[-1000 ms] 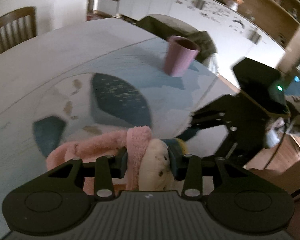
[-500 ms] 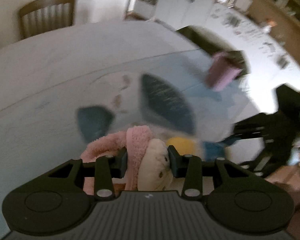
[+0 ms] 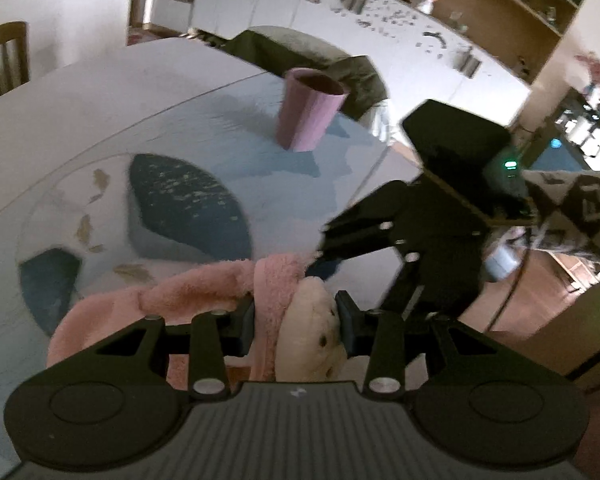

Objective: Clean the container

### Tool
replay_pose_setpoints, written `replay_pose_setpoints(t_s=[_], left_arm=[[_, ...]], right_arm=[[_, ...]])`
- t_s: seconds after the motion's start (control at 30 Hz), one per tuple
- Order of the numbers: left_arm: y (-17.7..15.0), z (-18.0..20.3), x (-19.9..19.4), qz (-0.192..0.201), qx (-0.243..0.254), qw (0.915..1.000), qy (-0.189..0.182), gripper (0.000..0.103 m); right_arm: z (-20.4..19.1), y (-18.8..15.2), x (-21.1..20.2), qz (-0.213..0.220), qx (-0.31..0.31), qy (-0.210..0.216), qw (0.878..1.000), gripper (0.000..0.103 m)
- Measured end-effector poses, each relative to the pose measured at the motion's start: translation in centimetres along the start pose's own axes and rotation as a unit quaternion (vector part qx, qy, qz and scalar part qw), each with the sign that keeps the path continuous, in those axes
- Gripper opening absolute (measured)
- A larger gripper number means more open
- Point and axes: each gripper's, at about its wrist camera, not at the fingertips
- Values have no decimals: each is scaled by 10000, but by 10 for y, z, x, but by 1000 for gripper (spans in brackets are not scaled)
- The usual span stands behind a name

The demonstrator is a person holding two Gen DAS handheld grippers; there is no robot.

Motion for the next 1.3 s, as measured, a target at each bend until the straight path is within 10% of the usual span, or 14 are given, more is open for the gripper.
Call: replay_pose_setpoints(t_s=[0.67, 1.0, 1.3], left_arm=[[-22, -86, -17, 77, -1074, 9870, 1191, 40], [-18, -82, -27, 263, -1124, 9877, 1057, 40], [3, -26, -41, 561, -270, 9980, -79, 40]], right_arm=[[1, -2, 0, -9, -49, 11, 10000, 62], [2, -2, 0, -9, -75, -11, 10000, 62], [2, -1, 0, -14, -109, -39, 9999, 62]])
Point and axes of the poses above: each gripper's, at about its wrist camera, not at the fingertips, and x roughly the way its jaws point, z to its right, y to its top, and after that the axes turned 1 degree about -y, right-handed
